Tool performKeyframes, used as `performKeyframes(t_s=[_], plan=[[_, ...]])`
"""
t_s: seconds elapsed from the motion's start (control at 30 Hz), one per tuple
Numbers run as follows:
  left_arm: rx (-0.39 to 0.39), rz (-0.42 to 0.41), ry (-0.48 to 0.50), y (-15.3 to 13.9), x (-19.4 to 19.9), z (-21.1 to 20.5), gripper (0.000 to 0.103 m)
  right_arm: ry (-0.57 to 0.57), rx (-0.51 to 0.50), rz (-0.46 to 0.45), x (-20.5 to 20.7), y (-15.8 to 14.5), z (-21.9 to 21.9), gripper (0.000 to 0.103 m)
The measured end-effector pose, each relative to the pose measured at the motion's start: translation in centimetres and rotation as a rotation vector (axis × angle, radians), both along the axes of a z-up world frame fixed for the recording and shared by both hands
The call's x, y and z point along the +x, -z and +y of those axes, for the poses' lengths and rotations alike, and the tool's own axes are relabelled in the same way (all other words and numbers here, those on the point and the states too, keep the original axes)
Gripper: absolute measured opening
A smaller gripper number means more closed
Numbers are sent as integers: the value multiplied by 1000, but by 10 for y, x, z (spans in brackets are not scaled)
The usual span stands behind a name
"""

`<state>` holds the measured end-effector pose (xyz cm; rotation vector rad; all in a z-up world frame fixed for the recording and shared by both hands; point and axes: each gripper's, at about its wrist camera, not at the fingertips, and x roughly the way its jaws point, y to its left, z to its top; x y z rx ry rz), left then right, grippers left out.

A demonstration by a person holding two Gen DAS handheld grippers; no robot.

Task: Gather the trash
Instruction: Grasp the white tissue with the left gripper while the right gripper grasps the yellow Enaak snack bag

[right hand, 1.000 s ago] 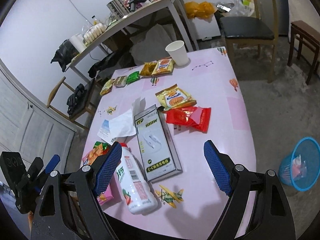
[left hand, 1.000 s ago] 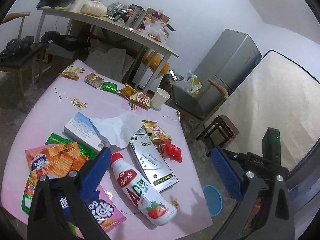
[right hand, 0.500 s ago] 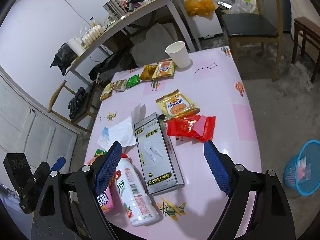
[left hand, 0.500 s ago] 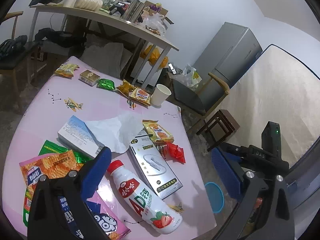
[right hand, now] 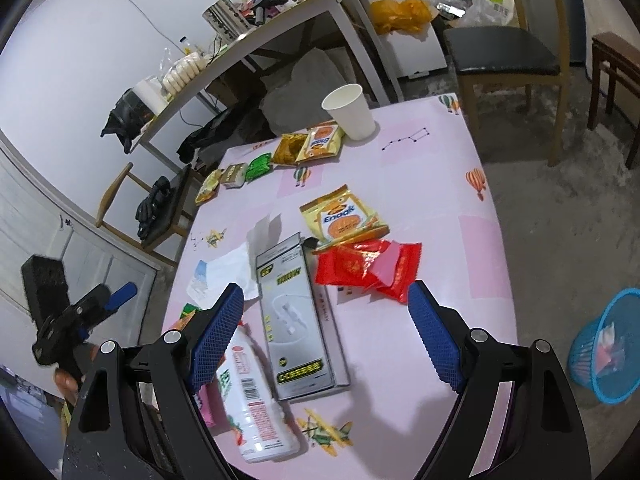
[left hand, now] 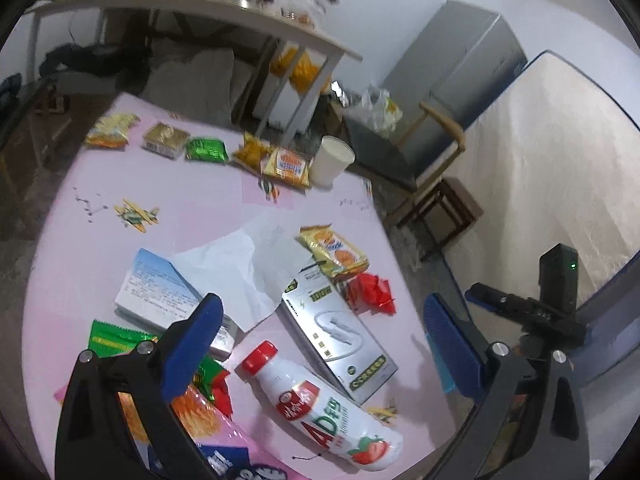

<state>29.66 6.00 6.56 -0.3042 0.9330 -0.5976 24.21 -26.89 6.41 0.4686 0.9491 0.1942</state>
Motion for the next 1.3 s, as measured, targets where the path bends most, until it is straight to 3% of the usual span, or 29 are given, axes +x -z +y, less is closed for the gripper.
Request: performKeyframes(t_s=[0.4,0.57,0.8,1.07,1.17,1.3], plan=[[265,215,40,90,94,-48,86,-42,16,58,52,37,1,80],[414,222,16,109,112,-53,77,-54,9,79,73,51,9,80],[622,150,51,123,108,-60,57,-56,13,99,87,66,11,80],[659,128,54,126,109,-59,20,-50,-6,125,100,75,11,80],[641,133,47,127,110,-59,10,-61,-35,137,110,78,17,80],[606,127,28,123,109,-53,5,-85,-94,163,130,84,29,80]])
